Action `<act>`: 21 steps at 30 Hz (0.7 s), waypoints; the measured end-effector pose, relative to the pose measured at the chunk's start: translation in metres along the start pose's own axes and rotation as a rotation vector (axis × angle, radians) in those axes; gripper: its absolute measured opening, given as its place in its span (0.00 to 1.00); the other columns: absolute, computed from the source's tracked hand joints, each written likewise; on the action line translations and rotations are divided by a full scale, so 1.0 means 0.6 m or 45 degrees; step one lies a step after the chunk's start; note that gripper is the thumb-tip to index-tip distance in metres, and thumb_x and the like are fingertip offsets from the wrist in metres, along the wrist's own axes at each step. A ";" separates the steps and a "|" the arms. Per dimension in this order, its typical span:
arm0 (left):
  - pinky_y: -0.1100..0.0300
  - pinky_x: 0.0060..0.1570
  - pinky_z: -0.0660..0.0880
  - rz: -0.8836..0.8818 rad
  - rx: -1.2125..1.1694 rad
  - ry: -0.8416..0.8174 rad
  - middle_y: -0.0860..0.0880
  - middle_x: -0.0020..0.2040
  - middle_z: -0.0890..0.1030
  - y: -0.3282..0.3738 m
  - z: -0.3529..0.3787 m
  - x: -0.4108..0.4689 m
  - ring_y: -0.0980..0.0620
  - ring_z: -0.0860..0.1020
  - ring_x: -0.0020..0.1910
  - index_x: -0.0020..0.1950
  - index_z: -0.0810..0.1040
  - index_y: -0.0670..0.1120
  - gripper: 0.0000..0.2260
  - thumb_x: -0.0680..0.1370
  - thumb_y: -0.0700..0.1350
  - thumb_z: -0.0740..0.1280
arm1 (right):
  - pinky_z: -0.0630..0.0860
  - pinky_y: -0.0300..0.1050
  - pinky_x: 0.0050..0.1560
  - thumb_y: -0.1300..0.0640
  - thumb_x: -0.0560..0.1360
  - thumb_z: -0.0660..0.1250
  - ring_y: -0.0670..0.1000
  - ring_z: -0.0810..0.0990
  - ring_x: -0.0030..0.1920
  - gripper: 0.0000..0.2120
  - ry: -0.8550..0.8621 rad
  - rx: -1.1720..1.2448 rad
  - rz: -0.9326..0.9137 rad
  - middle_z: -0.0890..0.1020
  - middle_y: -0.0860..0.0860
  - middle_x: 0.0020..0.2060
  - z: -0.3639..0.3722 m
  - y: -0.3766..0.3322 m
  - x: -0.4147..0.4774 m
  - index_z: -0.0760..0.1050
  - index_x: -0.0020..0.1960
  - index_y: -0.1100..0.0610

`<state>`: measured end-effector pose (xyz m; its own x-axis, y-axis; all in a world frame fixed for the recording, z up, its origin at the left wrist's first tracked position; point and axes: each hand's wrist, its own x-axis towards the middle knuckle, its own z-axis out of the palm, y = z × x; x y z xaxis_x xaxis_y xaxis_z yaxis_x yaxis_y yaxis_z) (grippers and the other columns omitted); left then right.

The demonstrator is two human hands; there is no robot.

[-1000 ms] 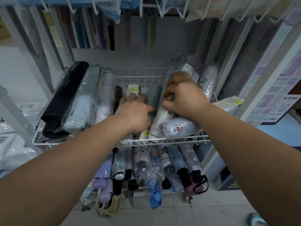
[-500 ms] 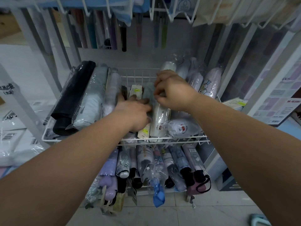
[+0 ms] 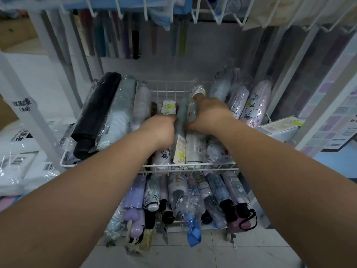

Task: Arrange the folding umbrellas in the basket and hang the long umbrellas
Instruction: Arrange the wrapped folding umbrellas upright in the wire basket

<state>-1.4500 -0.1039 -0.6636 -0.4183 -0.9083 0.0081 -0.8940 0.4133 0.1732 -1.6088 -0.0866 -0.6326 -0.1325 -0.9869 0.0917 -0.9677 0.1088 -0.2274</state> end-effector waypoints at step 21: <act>0.27 0.71 0.47 -0.060 0.887 0.115 0.44 0.74 0.70 -0.026 -0.079 -0.051 0.38 0.57 0.78 0.68 0.75 0.54 0.19 0.78 0.58 0.63 | 0.77 0.40 0.54 0.51 0.65 0.80 0.51 0.79 0.54 0.45 0.067 0.557 0.035 0.78 0.49 0.62 -0.014 0.010 -0.012 0.63 0.76 0.45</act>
<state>-1.4153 -0.0857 -0.6198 -0.3886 -0.9156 0.1034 -0.8183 0.2913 -0.4955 -1.6157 -0.0778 -0.6266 -0.1787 -0.9758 0.1260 -0.7831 0.0635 -0.6186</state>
